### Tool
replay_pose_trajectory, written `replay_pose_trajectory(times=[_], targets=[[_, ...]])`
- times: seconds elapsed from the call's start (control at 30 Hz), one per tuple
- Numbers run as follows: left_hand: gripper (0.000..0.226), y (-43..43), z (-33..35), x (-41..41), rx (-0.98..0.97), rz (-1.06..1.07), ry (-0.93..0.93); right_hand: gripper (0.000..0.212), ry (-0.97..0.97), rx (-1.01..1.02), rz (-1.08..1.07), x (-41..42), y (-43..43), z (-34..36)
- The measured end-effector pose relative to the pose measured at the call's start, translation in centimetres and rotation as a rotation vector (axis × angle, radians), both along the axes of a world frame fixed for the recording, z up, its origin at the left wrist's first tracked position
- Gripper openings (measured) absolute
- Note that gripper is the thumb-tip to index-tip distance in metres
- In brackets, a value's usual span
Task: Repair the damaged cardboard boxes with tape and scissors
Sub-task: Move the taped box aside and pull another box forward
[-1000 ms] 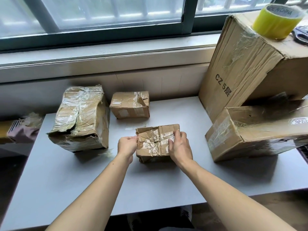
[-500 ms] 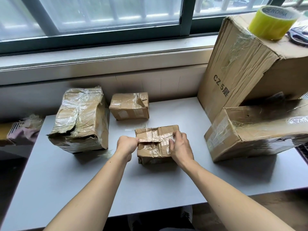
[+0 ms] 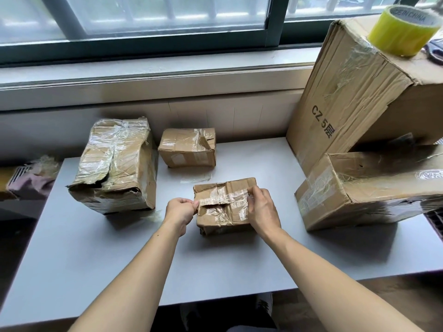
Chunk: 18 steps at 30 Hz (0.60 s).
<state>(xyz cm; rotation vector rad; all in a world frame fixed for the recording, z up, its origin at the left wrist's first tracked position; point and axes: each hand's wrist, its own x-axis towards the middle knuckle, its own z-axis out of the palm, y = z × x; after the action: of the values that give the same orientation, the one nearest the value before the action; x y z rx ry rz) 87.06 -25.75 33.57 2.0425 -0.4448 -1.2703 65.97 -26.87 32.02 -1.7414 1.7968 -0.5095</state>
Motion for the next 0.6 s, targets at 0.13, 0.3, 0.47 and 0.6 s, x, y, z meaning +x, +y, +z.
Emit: replay_pose_trajectory(times=[0.13,0.3,0.47,0.6], targets=[[0.010,0.7,1.3,-0.7,-0.111,-0.206,-0.362,0.026,-0.016,-0.015,-0.010,0.2,0.1,0.1],[0.010,1.8,1.8,-1.7,-0.176,-0.287,-0.498,0.031,0.005,-0.010,0.007,0.2,0.1,0.3],[0.008,2.3,1.7,-1.3,-0.199,-0.363,-0.500,0.017,0.292,-0.188,0.065,1.2,0.5,1.4],[0.010,2.1,1.6,-0.8,-0.192,-0.323,-0.440,0.019,0.166,-0.167,0.389,3.5,1.0,2.5]])
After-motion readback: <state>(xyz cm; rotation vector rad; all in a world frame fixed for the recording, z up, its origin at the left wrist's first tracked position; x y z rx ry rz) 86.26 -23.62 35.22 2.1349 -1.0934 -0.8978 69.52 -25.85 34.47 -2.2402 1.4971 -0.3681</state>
